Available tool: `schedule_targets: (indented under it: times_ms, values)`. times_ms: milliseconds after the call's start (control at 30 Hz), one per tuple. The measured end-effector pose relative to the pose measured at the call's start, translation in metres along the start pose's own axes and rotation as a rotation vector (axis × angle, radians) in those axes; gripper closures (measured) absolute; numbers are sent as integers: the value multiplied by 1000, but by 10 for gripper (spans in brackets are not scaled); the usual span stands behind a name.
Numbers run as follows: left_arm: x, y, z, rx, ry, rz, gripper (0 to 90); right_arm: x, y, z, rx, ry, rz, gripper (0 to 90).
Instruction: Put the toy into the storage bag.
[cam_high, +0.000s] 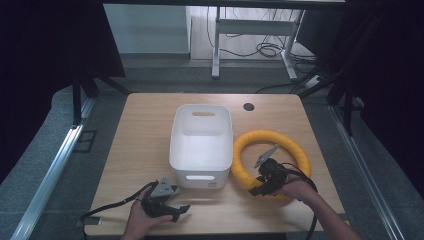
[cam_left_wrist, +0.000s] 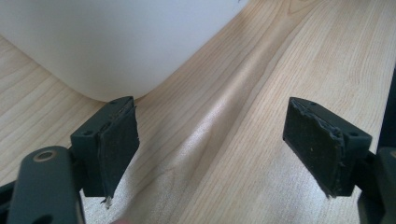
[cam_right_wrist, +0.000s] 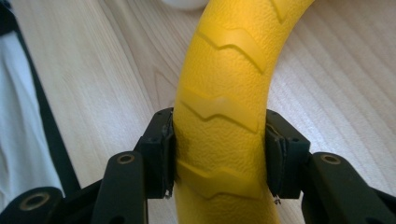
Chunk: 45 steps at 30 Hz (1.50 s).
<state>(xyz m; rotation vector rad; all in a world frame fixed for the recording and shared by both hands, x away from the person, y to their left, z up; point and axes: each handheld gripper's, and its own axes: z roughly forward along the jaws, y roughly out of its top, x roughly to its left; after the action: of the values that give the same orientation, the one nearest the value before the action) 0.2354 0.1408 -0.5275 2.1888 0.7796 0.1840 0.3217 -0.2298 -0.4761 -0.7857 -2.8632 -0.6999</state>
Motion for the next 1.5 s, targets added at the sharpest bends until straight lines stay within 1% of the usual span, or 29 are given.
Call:
schedule_targets:
  times_ms: [67, 100, 167, 233, 300, 333, 400, 433, 467, 500, 700, 833, 867, 1067, 1500]
  values:
    - [0, 0, 0, 0, 0, -1, 185, -2, -1, -5, -28, 13, 8, 507]
    - [0, 0, 0, -1, 0, -1, 185, -4, -1, -10, -51, 25, 14, 507]
    - [0, 0, 0, -1, 0, -1, 185, -4, -2, -12, -58, 29, 16, 507]
    - [0, 0, 0, -1, 0, -1, 185, -7, -2, -17, -84, 45, 26, 507]
    - [0, 0, 0, 0, 0, 0, 185, -7, -2, -19, -89, 49, 29, 507]
    - [0, 0, 0, 0, 0, 0, 185, -9, -3, -22, -107, 57, 33, 507]
    - [0, 0, 0, 1, 0, 1, 185, -10, -3, -24, -114, 62, 37, 507]
    - [0, 0, 0, 1, 0, 0, 185, -11, -4, -28, -137, 69, 44, 507]
    - [0, 0, 0, 1, 0, 0, 185, -11, -4, -28, -137, 69, 44, 507]
    - [0, 0, 0, 1, -1, 0, 185, -13, -4, -32, -161, 79, 48, 507]
    - [0, 0, 1, -1, -2, -2, 185, -18, -7, -42, -225, 98, 61, 507]
    - [1, 0, 1, 4, -2, 3, 185, -22, -9, -49, -267, 112, 78, 507]
    - [0, 0, 1, -1, -2, -2, 185, -23, -9, -51, -278, 117, 82, 507]
    - [0, 0, 1, -2, -2, -2, 185, -28, -9, -59, -334, 127, 104, 507]
    - [0, 0, 1, -3, -1, -3, 185, -32, -11, -64, -392, 130, 120, 508]
